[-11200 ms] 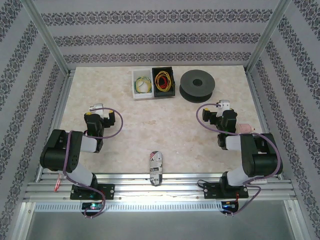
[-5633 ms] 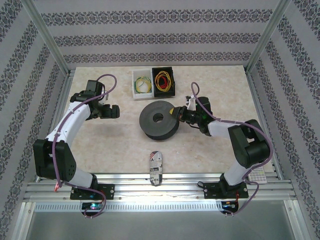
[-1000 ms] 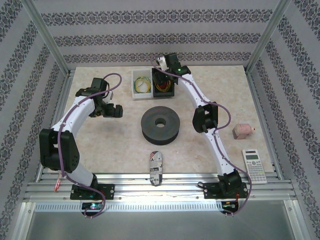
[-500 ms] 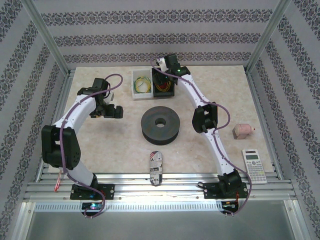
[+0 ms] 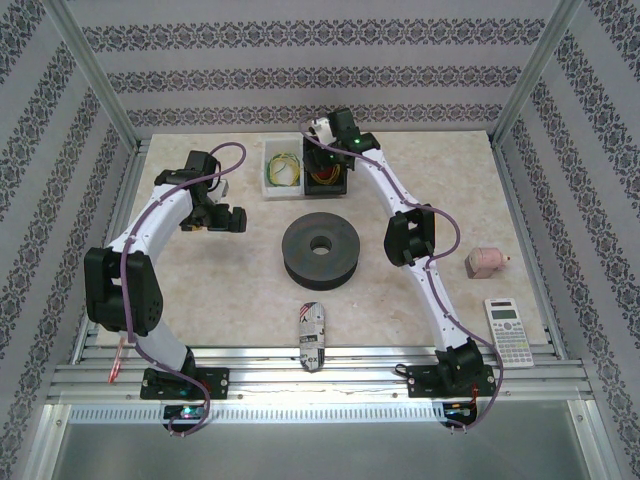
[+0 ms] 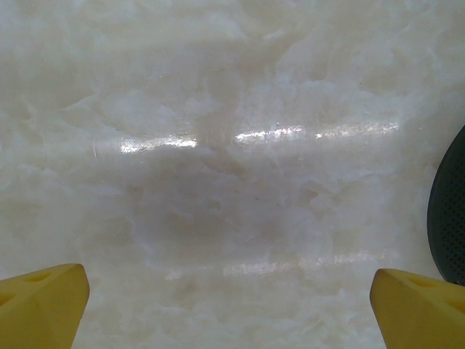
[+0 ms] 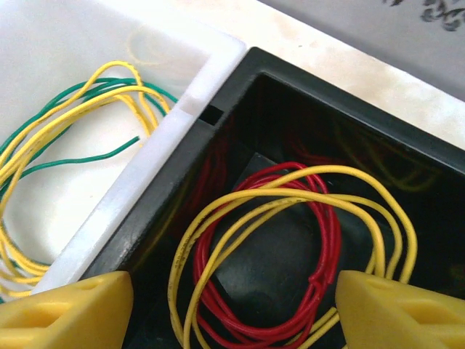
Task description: Wrap the cables
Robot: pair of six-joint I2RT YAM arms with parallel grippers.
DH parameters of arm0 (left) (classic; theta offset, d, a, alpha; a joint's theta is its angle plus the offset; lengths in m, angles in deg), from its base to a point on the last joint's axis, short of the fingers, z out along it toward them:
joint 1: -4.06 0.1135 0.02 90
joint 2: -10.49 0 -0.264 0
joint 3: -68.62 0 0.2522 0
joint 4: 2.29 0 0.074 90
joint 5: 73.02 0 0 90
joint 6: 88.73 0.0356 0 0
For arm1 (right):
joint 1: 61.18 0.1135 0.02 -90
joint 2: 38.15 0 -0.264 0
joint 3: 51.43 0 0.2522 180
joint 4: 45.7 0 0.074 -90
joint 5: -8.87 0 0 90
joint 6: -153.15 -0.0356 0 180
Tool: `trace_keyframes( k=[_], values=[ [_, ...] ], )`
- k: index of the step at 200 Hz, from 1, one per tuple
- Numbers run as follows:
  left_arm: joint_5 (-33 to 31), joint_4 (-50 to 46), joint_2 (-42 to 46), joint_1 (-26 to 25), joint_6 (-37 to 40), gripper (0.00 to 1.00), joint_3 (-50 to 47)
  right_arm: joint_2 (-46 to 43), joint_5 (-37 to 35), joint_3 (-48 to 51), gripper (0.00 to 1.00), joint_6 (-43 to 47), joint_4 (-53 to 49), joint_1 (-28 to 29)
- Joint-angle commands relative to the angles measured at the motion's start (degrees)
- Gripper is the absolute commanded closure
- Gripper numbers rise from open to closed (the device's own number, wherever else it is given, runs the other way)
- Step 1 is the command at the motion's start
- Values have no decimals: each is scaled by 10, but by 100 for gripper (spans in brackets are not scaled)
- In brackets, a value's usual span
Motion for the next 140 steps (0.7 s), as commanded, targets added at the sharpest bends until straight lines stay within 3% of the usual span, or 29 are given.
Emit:
trace_keyframes(
  k=[1,59,140],
  values=[
    [-7,-26,-4,-5,9,0,18,-18,49,20,25,-4,-58,14],
    [-6,-23,16,-5,11,1,5,-61,61,70,25,5,-71,31],
    [-4,-15,33,-5,13,1,-13,-130,14,101,25,11,-59,32]
  ],
)
